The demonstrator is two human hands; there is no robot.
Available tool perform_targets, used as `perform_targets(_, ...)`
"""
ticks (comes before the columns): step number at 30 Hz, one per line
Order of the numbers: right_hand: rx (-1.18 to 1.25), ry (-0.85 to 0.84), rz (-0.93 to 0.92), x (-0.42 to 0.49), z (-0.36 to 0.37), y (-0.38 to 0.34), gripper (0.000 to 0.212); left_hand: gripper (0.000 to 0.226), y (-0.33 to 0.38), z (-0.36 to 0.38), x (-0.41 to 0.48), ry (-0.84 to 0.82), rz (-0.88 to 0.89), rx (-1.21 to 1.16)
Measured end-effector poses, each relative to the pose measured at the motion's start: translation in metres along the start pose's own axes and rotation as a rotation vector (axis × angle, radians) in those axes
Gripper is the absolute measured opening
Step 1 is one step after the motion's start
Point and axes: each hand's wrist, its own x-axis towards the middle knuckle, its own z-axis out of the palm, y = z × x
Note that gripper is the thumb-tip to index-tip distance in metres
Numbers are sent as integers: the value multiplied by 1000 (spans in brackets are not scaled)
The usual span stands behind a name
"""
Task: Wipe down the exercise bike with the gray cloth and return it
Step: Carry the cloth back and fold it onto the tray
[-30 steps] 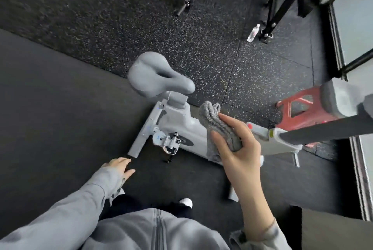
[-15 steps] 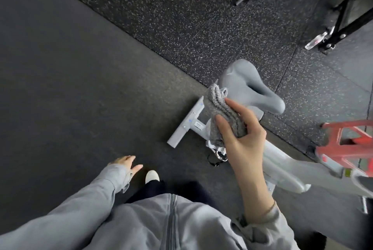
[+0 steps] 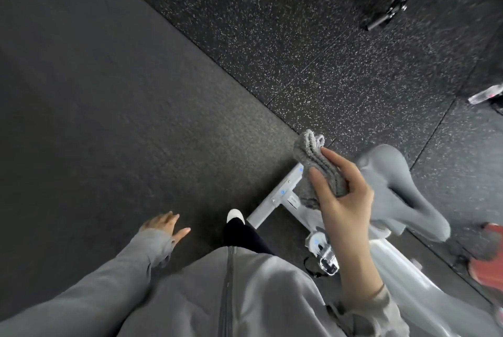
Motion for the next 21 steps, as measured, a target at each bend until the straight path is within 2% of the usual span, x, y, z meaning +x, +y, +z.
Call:
perform_targets(9,-19,17,-96,95,45,-39,31,69,14,-120,70,157,56,-43)
perform_targets(15,33,146,11,145,103,-56,31,69,-4,-193,125,144,111,-31)
perform_targets(21,83,262,89,187,161,-81,31,70,-37,-288,177,114,142,100)
